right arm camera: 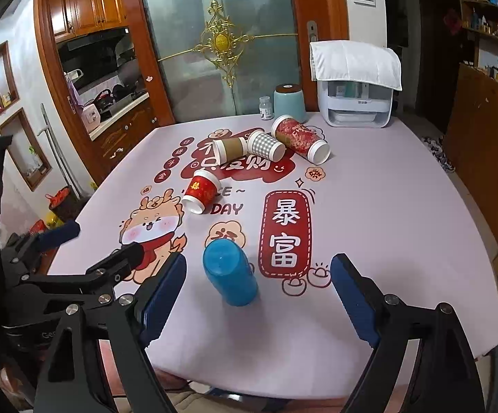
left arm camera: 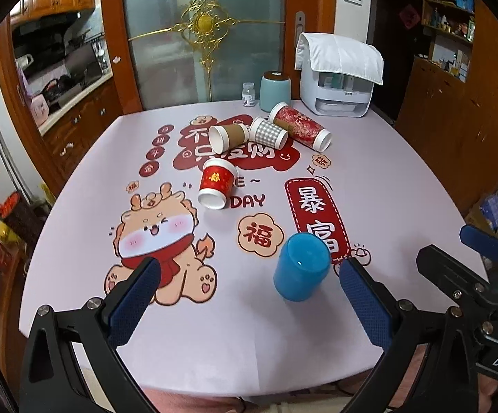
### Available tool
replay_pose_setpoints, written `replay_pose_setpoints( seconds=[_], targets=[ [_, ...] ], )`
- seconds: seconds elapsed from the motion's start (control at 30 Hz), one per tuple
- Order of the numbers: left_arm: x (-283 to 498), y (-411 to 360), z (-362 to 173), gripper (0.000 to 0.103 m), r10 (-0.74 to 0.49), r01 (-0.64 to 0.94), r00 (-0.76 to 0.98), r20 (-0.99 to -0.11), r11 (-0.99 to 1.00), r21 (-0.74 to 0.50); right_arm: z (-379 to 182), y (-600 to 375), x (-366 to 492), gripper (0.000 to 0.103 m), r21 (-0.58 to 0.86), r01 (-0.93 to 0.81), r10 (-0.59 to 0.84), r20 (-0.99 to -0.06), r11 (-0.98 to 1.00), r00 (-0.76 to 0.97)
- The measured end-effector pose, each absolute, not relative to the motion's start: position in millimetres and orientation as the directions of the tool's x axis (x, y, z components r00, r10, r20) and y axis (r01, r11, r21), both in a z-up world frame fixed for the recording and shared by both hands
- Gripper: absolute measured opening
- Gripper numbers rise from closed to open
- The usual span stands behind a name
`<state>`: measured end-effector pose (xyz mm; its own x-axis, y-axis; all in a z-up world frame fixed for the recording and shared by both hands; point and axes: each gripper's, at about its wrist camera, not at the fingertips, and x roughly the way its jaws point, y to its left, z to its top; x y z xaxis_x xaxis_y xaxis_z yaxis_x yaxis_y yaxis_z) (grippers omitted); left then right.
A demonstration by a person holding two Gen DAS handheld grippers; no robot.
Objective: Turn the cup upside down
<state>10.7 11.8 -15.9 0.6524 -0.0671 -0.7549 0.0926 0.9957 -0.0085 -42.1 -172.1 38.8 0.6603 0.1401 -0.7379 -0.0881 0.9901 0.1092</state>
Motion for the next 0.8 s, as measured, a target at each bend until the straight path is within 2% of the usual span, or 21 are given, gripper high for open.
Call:
replay_pose_setpoints(
  seconds=[0.47,0.8],
  targets=[
    [2,13,-20,0.102,0.002,0.028,0.661,-0.750,0.999,0.028,43,-155,-65,0.088,0.052,-0.063,0.081,-0.721,0.997,0.688],
    [3,12,-23,0.102,0.014,0.022,0.656,-0.754,0.999,0.037,36,-157,-56,0.088,0.073,-0.058,0.093,-0.729,0.996,0.678]
  ],
)
